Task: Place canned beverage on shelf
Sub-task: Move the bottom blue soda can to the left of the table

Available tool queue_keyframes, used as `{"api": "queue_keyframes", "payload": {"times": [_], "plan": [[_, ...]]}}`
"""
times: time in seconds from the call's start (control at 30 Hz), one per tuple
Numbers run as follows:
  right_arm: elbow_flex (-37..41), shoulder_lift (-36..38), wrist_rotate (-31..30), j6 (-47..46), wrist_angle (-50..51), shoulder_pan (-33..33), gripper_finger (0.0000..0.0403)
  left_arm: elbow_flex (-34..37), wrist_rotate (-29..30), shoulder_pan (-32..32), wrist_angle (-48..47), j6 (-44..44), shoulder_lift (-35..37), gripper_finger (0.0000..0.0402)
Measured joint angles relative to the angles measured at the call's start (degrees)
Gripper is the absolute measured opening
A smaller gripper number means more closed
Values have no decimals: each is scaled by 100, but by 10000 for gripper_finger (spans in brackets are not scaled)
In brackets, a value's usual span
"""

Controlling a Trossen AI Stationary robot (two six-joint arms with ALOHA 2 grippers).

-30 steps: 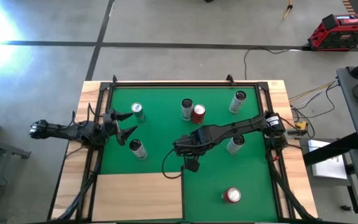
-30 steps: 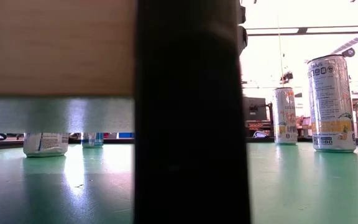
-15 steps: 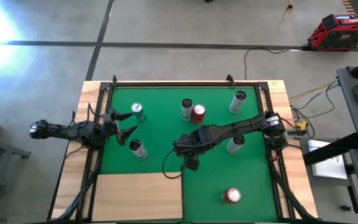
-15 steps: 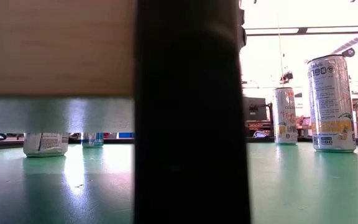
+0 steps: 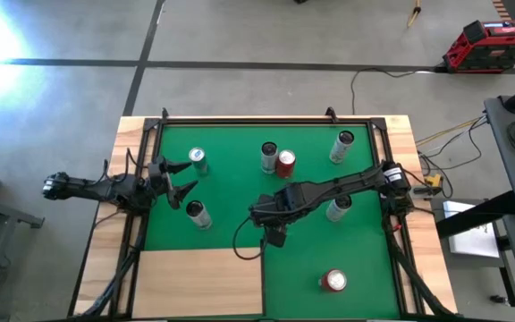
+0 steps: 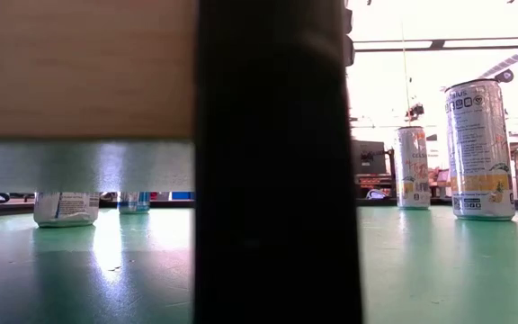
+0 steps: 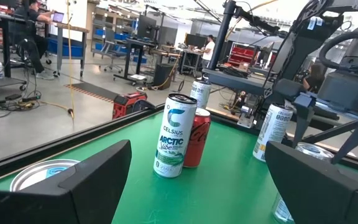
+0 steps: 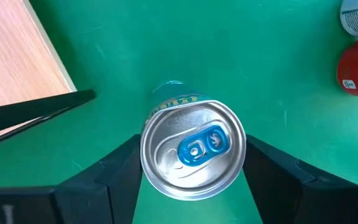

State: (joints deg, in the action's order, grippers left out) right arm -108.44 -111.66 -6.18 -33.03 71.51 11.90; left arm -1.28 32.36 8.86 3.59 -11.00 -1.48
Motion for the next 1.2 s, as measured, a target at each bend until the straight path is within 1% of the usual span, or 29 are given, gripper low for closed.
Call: {"api": "queue_keyframes", "payload": {"times": [0.2,0.43,0.57,0.87,1.0,1.13,1.2], "plan": [[-126,0,-16,212,-143,-2,227,1,0,0,-2,0,2,355],[-255,0,-438,535,-306,11,227,1,0,0,-1,0,0,355],[-304,0,-439,946,-649,7,227,2,0,0,-2,0,0,355],[-330,0,-368,1766,-1260,-31,227,1,0,0,-1,0,2,355],[-330,0,-139,2192,-1525,-94,227,1,0,0,0,0,2,355],[-337,-49,-10,2440,-1689,-190,227,2,0,-1,-1,0,0,355],[-358,-107,158,2550,-1724,-276,227,1,0,-2,-2,0,1,355]]}}
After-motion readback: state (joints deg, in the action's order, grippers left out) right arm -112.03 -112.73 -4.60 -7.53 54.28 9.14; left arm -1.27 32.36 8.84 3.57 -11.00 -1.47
